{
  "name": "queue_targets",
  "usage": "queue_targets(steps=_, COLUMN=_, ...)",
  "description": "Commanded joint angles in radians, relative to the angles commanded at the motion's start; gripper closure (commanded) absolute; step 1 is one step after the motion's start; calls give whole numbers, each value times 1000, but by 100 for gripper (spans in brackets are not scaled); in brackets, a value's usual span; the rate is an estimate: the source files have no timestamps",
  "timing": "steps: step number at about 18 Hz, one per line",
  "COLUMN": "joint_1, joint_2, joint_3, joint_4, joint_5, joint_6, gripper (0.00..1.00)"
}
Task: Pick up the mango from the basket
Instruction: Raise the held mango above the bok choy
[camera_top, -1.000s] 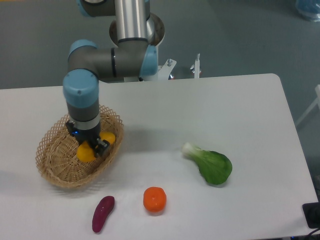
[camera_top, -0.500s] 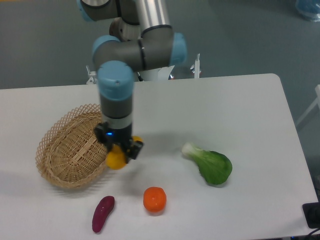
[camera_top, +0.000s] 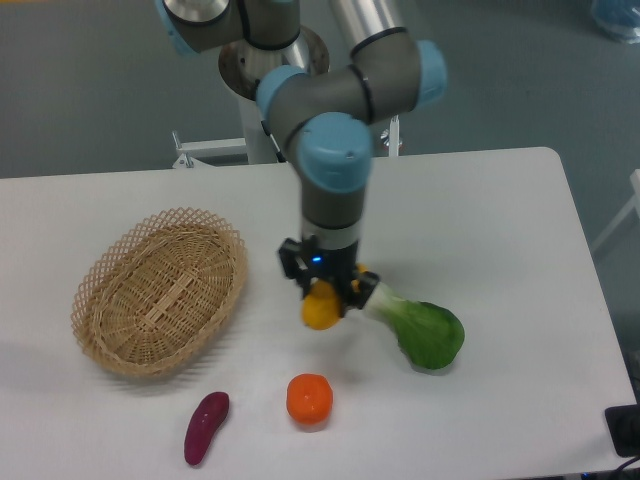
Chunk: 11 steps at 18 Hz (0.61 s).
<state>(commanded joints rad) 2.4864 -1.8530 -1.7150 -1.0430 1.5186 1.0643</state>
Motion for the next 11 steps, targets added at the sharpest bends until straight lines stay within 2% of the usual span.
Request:
queue_targets(steps=4, joint_1=57, joint_2=2, joint_3=0, joint_4=-6, joint_5=5, joint_6=104, gripper=87)
queue_targets(steps=11, joint_1=77, joint_2=-17, joint_3=11, joint_4=9, joint_5=5, joint_6=186, gripper=82)
